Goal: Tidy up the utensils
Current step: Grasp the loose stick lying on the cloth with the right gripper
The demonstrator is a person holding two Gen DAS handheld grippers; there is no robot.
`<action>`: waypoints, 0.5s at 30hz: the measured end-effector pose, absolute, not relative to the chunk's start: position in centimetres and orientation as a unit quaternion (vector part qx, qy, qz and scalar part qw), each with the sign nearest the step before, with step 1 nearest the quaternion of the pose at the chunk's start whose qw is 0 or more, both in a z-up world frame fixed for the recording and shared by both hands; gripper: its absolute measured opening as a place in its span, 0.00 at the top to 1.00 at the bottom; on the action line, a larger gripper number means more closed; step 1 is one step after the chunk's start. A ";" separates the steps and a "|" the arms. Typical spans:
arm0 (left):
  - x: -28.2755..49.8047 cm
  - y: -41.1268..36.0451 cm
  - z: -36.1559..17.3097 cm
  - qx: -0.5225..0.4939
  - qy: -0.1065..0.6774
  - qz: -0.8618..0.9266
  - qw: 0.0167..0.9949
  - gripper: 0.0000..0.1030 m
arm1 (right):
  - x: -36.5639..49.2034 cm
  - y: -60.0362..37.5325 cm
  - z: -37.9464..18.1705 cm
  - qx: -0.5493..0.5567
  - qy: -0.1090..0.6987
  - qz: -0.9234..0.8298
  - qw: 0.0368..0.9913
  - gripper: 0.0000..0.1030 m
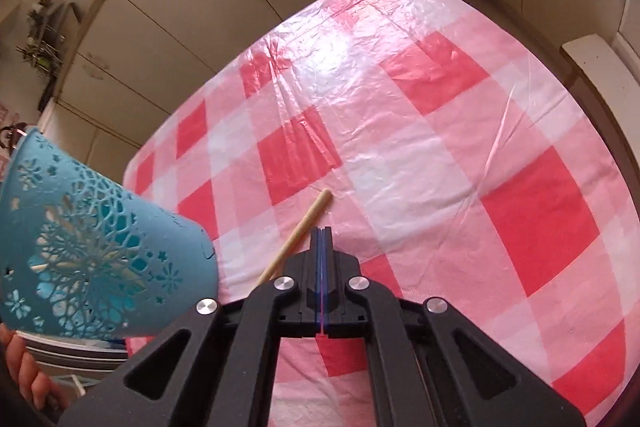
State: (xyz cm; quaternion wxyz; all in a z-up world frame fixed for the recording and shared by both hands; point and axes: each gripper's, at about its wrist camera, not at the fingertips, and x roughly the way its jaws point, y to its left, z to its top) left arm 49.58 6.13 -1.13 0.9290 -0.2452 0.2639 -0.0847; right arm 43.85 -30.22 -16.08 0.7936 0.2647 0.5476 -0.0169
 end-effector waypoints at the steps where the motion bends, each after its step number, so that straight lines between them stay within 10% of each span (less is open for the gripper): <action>1: 49.5 6.1 -1.1 -0.244 0.264 -0.085 0.929 0.50 | 44.2 -29.5 -16.2 0.257 0.553 -0.019 0.792 0.99; 6: 49.4 7.0 -0.9 -0.255 0.262 -0.084 0.927 0.49 | 44.7 -26.6 -15.1 0.199 0.547 -0.038 0.813 0.45; 15: 49.3 7.8 -0.8 -0.264 0.259 -0.082 0.925 0.48 | 45.3 -23.2 -15.5 0.091 0.543 -0.059 0.833 0.47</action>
